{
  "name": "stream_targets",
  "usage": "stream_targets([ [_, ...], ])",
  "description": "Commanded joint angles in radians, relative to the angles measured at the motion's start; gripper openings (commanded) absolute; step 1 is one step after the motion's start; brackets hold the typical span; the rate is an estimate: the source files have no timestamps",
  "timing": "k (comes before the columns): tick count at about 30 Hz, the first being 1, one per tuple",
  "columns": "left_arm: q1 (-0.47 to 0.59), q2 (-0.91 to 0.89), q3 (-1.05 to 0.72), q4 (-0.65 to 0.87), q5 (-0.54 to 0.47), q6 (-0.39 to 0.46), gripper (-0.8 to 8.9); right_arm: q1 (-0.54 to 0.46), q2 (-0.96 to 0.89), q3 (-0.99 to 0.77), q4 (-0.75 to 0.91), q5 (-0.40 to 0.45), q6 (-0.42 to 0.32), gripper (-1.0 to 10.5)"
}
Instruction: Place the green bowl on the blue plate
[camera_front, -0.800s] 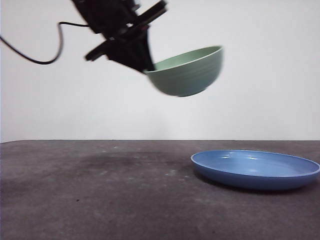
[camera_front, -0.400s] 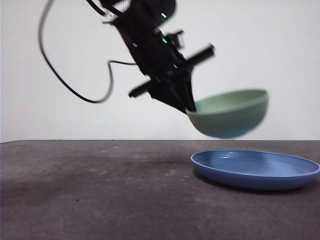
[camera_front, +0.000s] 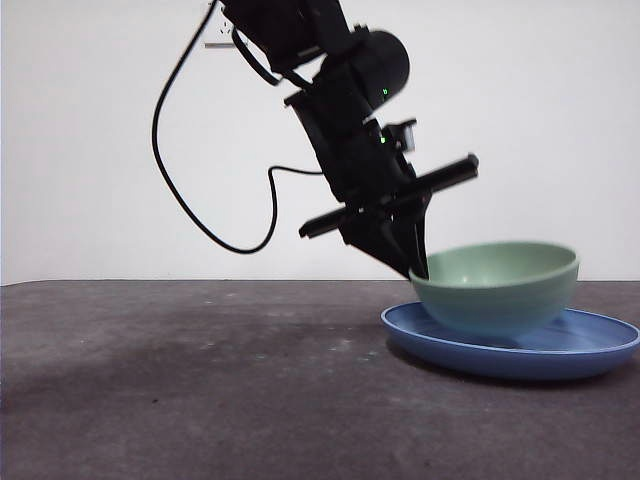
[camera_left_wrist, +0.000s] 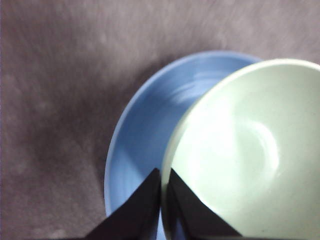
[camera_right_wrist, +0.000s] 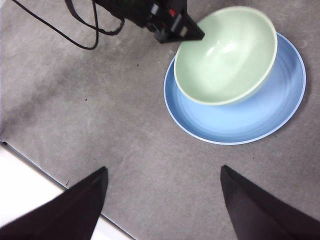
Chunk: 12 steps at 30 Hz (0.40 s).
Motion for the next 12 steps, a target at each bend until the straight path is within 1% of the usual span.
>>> stream_targets([
  [1, -0.012, 0.033, 0.037, -0.002, -0.005, 0.002, 0.18, 0.004, 0.006, 0.021, 0.011, -0.001, 0.003, 3.6],
  [6, -0.016, 0.035, 0.037, -0.004, -0.005, 0.012, 0.20, 0.004, 0.006, 0.021, 0.018, 0.002, 0.003, 3.6],
  [8, -0.017, 0.035, 0.037, -0.013, -0.005, 0.013, 0.51, 0.004, 0.006, 0.021, 0.021, 0.002, 0.003, 3.6],
  [12, -0.018, 0.035, 0.037, -0.026, -0.003, 0.013, 2.33, 0.004, 0.006, 0.021, 0.023, 0.002, 0.003, 3.6],
])
